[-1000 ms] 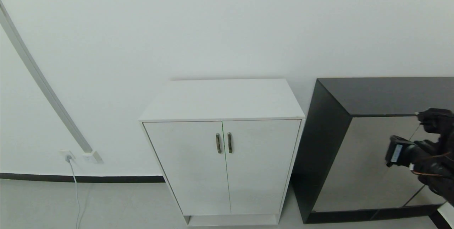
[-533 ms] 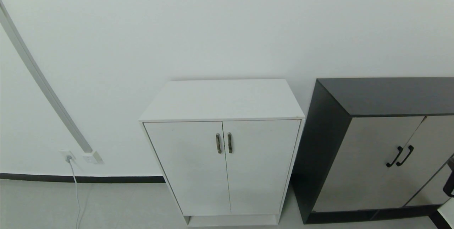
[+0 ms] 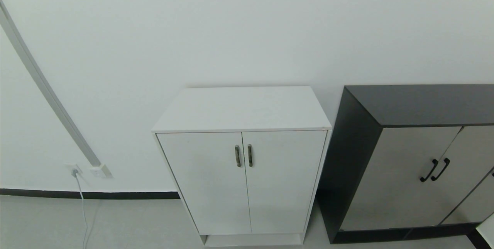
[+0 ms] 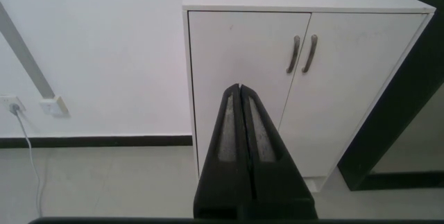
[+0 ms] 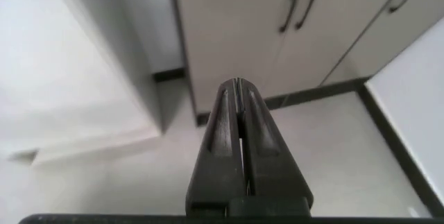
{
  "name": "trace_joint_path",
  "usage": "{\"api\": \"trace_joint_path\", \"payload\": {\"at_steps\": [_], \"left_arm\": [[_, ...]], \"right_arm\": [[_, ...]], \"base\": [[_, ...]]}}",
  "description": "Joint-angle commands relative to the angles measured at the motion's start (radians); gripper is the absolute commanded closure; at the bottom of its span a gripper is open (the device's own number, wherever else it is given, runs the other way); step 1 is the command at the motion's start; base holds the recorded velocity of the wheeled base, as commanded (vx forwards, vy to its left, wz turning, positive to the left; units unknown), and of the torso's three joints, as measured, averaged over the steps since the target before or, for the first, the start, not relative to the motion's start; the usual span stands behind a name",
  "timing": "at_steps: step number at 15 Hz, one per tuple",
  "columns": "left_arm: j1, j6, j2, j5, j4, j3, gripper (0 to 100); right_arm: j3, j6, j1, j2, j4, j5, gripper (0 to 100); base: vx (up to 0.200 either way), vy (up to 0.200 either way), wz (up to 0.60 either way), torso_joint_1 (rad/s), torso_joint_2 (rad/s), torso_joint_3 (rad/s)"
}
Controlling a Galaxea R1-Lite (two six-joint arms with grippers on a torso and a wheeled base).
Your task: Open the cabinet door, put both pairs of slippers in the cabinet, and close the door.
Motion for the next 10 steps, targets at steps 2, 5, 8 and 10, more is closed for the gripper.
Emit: {"api": "trace_joint_path", "payload": {"at_steps": [2, 5, 8, 10], "left_arm": [[0.000, 0.000, 0.001, 0.001, 0.000, 0.000, 100], [0.000, 0.000, 0.001, 0.001, 0.000, 0.000, 100], [0.000, 0.000, 0.001, 0.001, 0.000, 0.000, 100], [0.000, 0.001, 0.001, 0.001, 0.000, 0.000, 100]], "right_arm": [[-0.033, -0.003, 0.007, -0.327, 0.272, 0.104, 100], [-0.025, -0.025, 0.016, -0.414, 0.380, 0.153, 100], [-0.005, -0.081, 0.031, -0.487, 0.473, 0.207, 100], [0.007, -0.089, 0.033, -0.505, 0.492, 0.208, 100]], "base": [[0.000, 0.000, 0.00, 0.000, 0.00, 0.000], [0.000, 0.000, 0.00, 0.000, 0.00, 0.000], [0.000, 0.000, 0.00, 0.000, 0.00, 0.000], [0.000, 0.000, 0.00, 0.000, 0.00, 0.000]]}}
